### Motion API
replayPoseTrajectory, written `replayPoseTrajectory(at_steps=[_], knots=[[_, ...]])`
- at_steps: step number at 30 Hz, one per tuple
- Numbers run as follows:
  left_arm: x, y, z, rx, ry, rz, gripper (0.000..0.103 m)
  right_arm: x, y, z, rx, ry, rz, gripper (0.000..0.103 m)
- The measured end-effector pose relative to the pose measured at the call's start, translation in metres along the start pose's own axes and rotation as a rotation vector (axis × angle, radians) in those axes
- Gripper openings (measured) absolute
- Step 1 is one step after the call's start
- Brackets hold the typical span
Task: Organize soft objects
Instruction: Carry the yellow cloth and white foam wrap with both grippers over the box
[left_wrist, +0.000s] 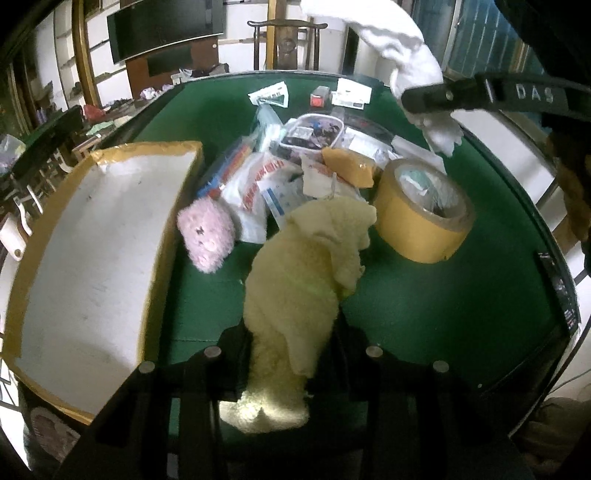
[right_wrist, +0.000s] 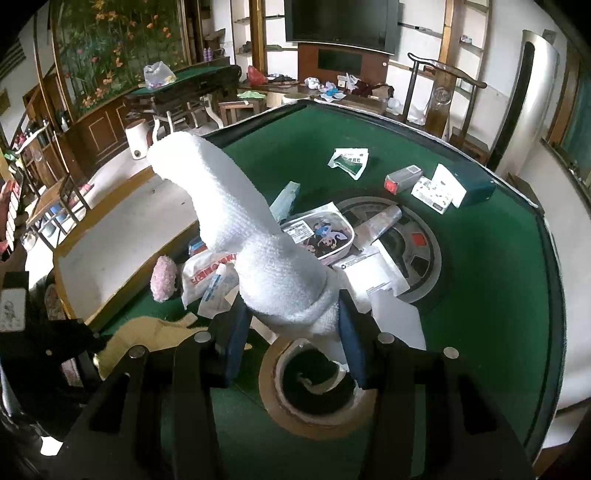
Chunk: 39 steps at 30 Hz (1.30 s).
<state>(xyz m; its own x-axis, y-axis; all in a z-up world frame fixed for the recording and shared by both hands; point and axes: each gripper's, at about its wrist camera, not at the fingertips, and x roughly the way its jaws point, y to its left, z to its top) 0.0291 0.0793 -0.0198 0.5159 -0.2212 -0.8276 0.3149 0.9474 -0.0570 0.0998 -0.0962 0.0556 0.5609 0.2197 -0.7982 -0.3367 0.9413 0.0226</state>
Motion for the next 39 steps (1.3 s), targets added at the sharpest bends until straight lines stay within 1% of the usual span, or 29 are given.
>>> replayPoseTrajectory(at_steps=[2,6,11,15,18,22,27,33,39], knots=[[0.000,0.001,0.005,0.007,0.006,0.010,0.037,0.000,-0.001,0.000,0.001,0.002,0.000,0.045],[-0.001,0.005,0.015,0.030,0.041,-0.002,0.037,0.003,-0.002,-0.001,0.008,0.015,0.013,0.045],[-0.008,0.011,0.030,0.052,0.043,-0.006,0.037,0.009,-0.002,-0.003,0.034,0.051,0.065,0.045],[-0.015,0.024,0.043,0.047,0.049,-0.007,0.037,0.016,-0.002,-0.002,0.046,0.087,0.088,0.045],[-0.016,0.037,0.051,0.029,0.049,0.027,0.037,0.020,-0.001,0.000,0.054,0.120,0.112,0.045],[-0.019,0.052,0.059,-0.004,0.050,0.039,0.037,0.021,0.003,0.004,0.049,0.146,0.122,0.045],[-0.020,0.068,0.070,0.002,0.063,0.075,0.037,0.026,0.012,0.013,0.057,0.162,0.150,0.045],[-0.018,0.090,0.076,-0.036,0.063,0.104,0.037,0.039,0.032,0.027,0.064,0.193,0.191,0.045],[-0.006,0.116,0.076,-0.088,0.085,0.156,0.037,0.052,0.056,0.043,0.058,0.215,0.225,0.045]])
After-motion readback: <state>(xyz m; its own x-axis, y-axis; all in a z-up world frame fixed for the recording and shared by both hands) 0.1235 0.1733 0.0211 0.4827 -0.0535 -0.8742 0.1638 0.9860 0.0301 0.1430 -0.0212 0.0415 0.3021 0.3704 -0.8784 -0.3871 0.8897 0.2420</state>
